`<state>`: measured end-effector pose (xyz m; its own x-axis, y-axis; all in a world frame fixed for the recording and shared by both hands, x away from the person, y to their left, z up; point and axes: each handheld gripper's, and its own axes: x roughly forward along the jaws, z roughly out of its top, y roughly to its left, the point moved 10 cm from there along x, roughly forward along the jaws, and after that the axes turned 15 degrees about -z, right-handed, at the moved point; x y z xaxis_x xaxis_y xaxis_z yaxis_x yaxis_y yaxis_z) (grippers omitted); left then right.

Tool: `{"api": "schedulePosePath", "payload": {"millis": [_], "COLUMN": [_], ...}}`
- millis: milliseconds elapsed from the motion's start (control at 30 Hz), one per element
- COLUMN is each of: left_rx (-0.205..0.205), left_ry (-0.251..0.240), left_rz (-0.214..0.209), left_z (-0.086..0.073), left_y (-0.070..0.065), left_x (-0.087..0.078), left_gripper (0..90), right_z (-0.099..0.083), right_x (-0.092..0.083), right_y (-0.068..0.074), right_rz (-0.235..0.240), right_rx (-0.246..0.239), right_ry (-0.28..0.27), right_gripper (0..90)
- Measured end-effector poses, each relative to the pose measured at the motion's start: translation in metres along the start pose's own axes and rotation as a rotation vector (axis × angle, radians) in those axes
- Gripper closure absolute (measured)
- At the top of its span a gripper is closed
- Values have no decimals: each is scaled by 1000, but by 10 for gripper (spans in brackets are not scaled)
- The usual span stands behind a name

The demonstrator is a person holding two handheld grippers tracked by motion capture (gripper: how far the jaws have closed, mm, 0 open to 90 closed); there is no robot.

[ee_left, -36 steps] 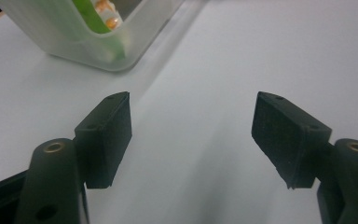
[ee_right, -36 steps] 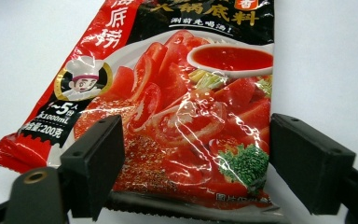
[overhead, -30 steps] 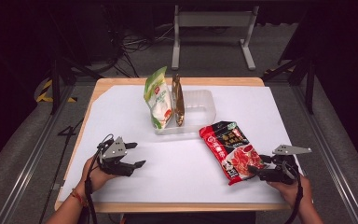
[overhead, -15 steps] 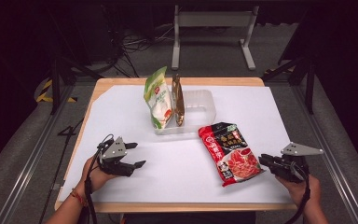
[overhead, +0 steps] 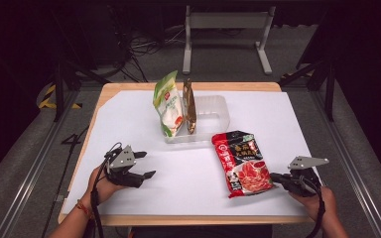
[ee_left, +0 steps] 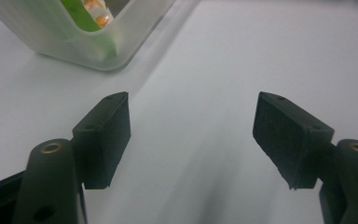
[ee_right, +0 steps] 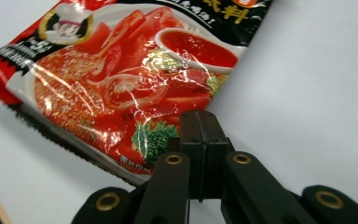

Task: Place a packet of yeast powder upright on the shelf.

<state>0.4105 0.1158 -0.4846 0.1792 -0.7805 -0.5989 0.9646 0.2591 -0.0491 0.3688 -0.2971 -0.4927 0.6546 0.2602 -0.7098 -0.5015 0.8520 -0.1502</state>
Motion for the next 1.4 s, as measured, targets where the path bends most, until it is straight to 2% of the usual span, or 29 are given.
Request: {"api": "schedulePosePath", "payload": {"millis": [33,67,300,467,533,567,633,700,767,800,833,867,900,967,1033,1133,1333,1400], "left_rx": [1,1,-4,-2,-2,-5,-6,-5,-4,-5,-3,-3,-2,4,1,0,-1,-3], "left_ry": [1,0,-1,2,4,3,-1,-3,-1,0,0,0,1,2,-2,0,3,3], "left_rz": [-2,-2,0,-1,2,3,4,5,7,5,3,3,3,5,5,7,3,1], "left_z": [0,0,-1,-1,-1,-1,-1,-1,-1,-1,-1,-1,-1,0,0,-1,-1,-1], "left_y": [0,0,0,0,1,1,1,1,1,1,1,1,1,1,0,1,1,0], "left_x": [0,0,0,1,1,0,0,-1,-1,-1,0,0,0,-1,-1,-1,0,1], "left_gripper": [282,282,276,276,275,275,274,273,273,271,271,272,272,272,272,272,272,271], "right_z": [0,1,5,7,8,8,6,3,2,2,-1,-1,-3,-2,-2,-1,1,2], "right_x": [0,0,-1,-2,-2,-1,3,7,8,8,10,10,12,12,11,10,8,8], "right_y": [4,14,32,39,38,36,29,22,23,27,33,33,37,38,42,50,76,82], "right_rz": [19,60,122,130,131,125,73,54,66,88,89,89,97,95,114,128,164,176], "right_rx": [-15,-38,-100,-122,-112,-107,-100,-65,-63,-72,-111,-111,-131,-137,-141,-175,-264,-271], "right_ry": [-1,-4,-27,-38,-40,-37,-18,3,5,7,33,33,42,38,31,30,29,32], "right_gripper": [900,900,900,900,900,900,889,900,900,900,900,900,900,900,900,900,900,900]}}
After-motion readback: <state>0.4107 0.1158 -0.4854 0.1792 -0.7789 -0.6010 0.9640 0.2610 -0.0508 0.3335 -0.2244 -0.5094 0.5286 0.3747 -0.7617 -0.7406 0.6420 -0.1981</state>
